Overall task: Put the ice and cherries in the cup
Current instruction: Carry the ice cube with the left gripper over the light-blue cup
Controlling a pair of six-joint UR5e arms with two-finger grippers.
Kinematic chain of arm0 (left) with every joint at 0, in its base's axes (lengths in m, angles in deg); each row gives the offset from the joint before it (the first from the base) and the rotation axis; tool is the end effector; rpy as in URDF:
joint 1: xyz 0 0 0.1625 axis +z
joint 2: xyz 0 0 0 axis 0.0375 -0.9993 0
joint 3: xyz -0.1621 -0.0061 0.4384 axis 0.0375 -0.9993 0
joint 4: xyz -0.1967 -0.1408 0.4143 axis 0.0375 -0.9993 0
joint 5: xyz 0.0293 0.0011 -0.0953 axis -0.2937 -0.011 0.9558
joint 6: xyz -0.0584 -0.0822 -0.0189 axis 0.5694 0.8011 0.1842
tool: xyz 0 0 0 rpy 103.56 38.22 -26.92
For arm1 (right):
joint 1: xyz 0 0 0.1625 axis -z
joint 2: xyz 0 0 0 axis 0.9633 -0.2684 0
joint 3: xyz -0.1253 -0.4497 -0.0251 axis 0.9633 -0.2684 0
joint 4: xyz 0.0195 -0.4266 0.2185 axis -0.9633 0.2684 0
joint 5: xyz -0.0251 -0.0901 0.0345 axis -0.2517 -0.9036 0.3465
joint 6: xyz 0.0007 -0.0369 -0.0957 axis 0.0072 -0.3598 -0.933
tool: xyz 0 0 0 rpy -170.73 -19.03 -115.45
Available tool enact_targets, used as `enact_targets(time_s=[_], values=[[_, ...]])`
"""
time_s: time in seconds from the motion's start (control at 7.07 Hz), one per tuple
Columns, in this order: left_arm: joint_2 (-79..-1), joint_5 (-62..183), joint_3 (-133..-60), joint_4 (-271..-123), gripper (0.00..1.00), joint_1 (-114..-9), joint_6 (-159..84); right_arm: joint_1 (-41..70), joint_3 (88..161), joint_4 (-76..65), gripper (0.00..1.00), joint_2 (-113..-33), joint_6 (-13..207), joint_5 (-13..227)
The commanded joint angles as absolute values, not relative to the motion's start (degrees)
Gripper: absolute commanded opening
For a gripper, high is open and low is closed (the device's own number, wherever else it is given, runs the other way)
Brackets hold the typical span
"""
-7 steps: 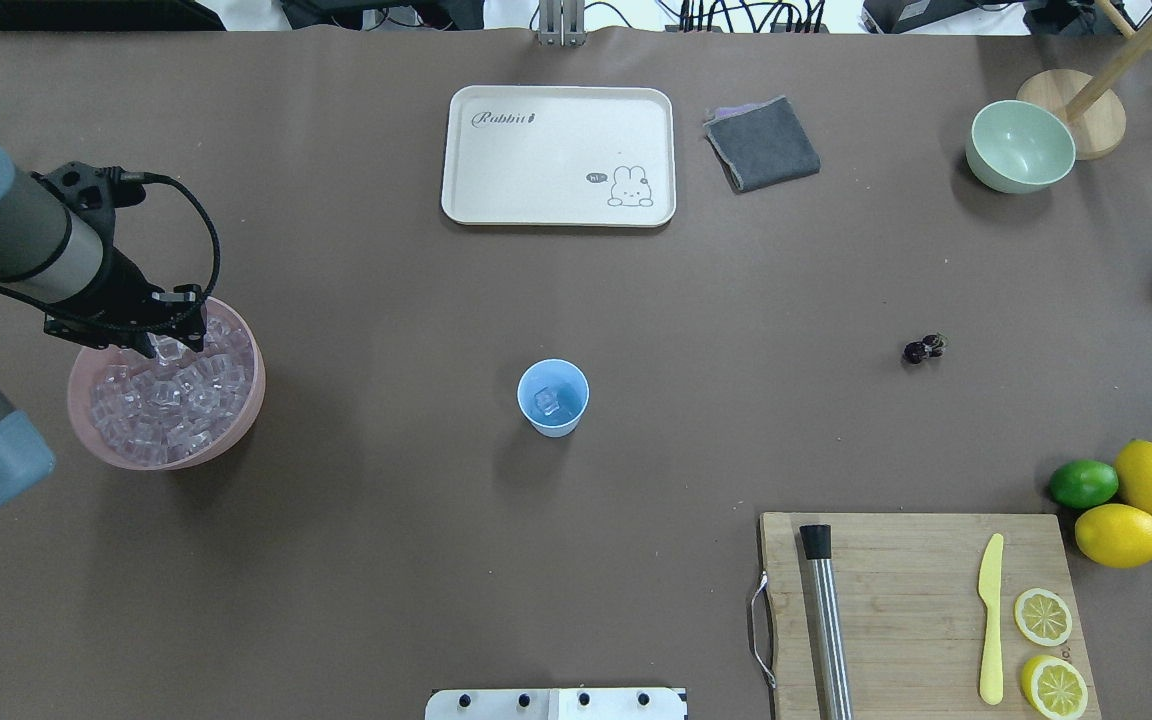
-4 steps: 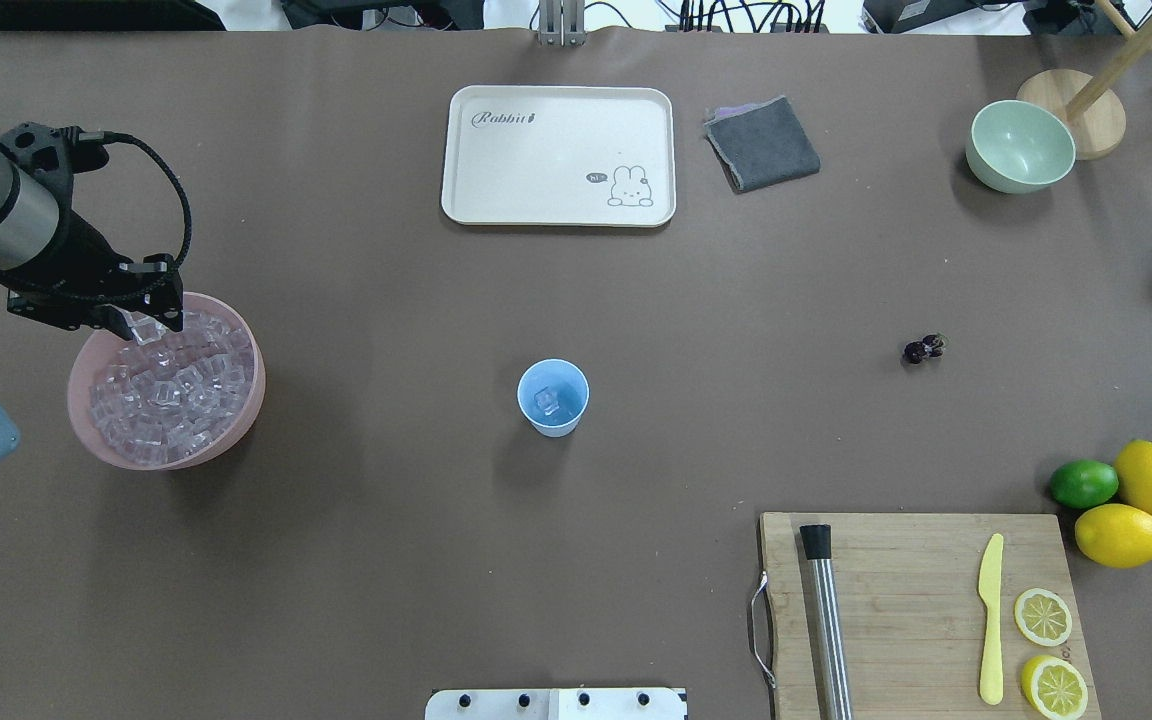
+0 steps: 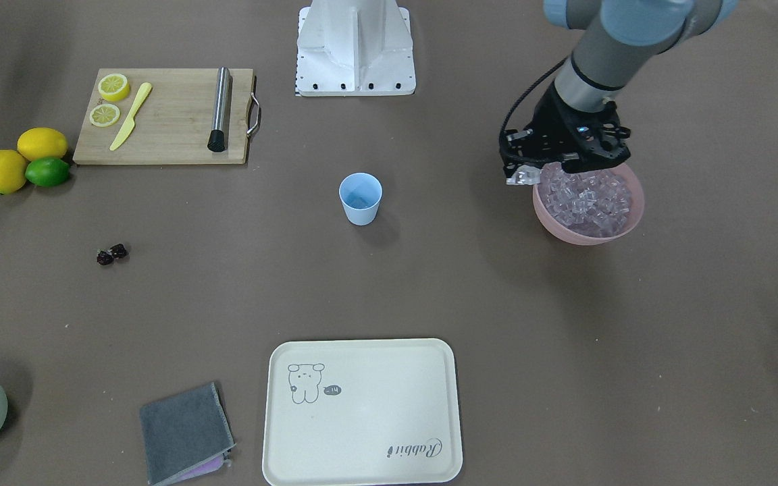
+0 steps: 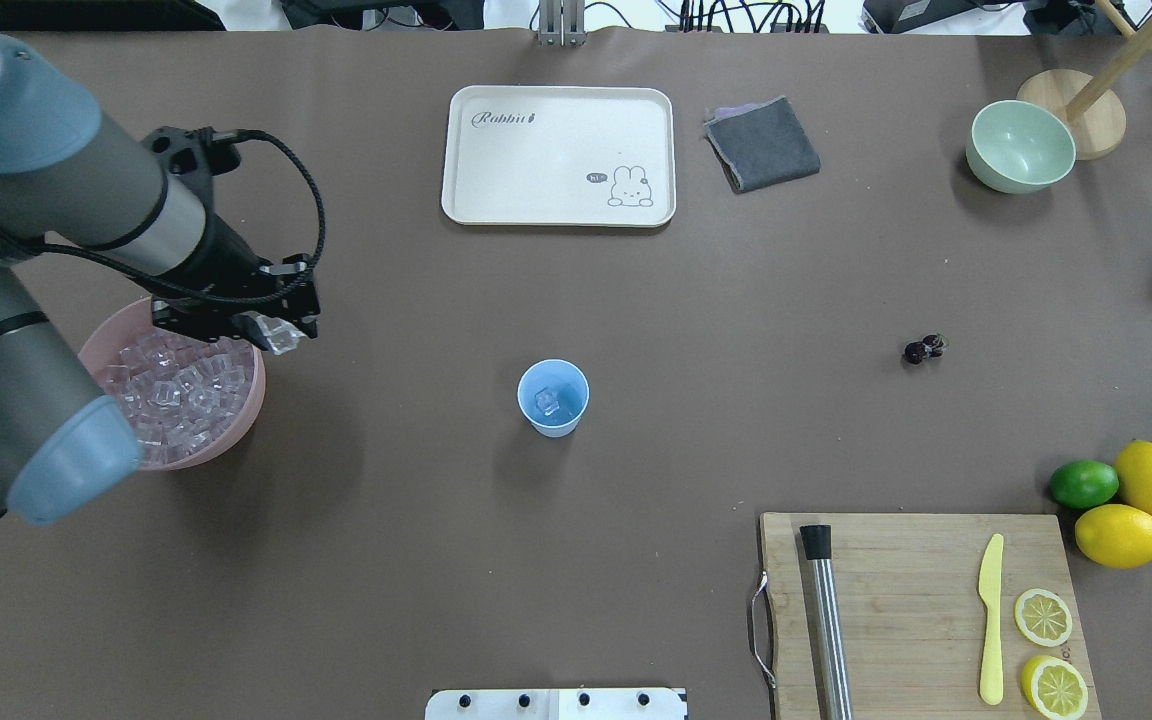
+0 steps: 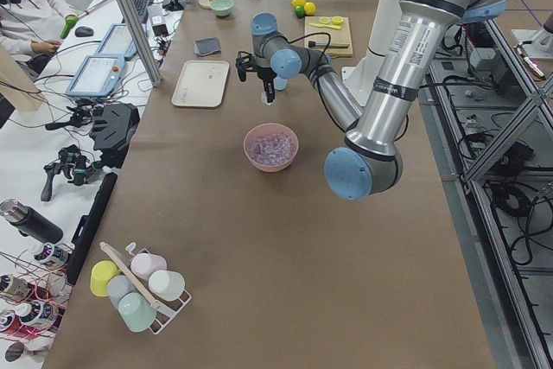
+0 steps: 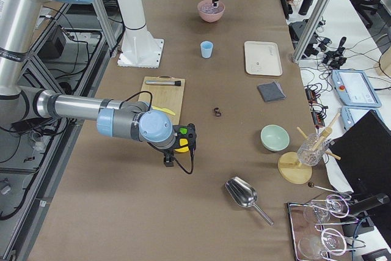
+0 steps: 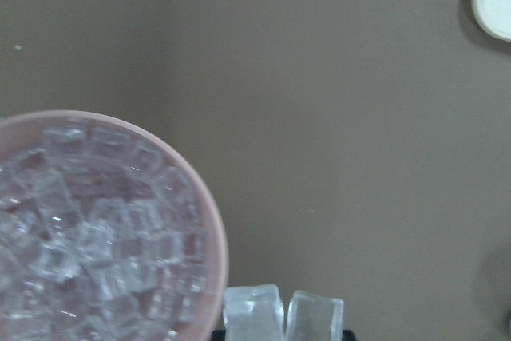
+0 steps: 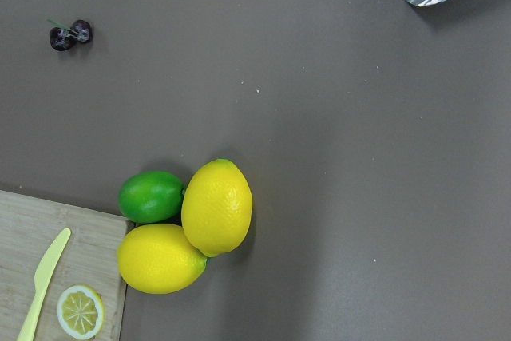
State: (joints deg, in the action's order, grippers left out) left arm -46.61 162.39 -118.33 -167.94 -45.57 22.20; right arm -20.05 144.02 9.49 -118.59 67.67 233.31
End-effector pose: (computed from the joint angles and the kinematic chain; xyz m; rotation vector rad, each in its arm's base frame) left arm 0.4126 -0.4959 0.2220 -0.1025 0.9474 -0.2189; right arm 0.0727 -0.3497 0.6673 0.0886 -1.0324 -0.0950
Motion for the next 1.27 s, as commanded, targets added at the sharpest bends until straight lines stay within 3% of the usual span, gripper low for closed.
enact_targets(time_s=[0.0, 0.42, 0.85, 0.99, 1.13], values=[[-57.18, 156.19, -112.39, -167.87, 0.00, -38.14, 29.14, -20.05, 143.79, 9.44, 1.00, -118.65, 67.52, 233.39], [-67.28, 150.38, -103.26, -168.57, 0.00, -32.76, 35.64, -20.05, 143.79, 9.44, 1.00, -118.83, 67.43, 233.65], [-67.86, 150.00, -100.16, -172.24, 0.02, -31.60, 36.11, -20.05, 143.79, 9.44, 1.00, -118.74, 67.34, 233.65], [-67.77, 150.00, -100.06, -172.53, 0.77, -31.68, 35.58, -20.05, 143.70, 9.44, 1.00, -118.74, 67.69, 233.65], [-67.77, 150.00, -100.14, -172.44, 0.97, -31.68, 33.67, -20.05, 143.79, 9.35, 1.00, -118.48, 67.69, 233.65]])
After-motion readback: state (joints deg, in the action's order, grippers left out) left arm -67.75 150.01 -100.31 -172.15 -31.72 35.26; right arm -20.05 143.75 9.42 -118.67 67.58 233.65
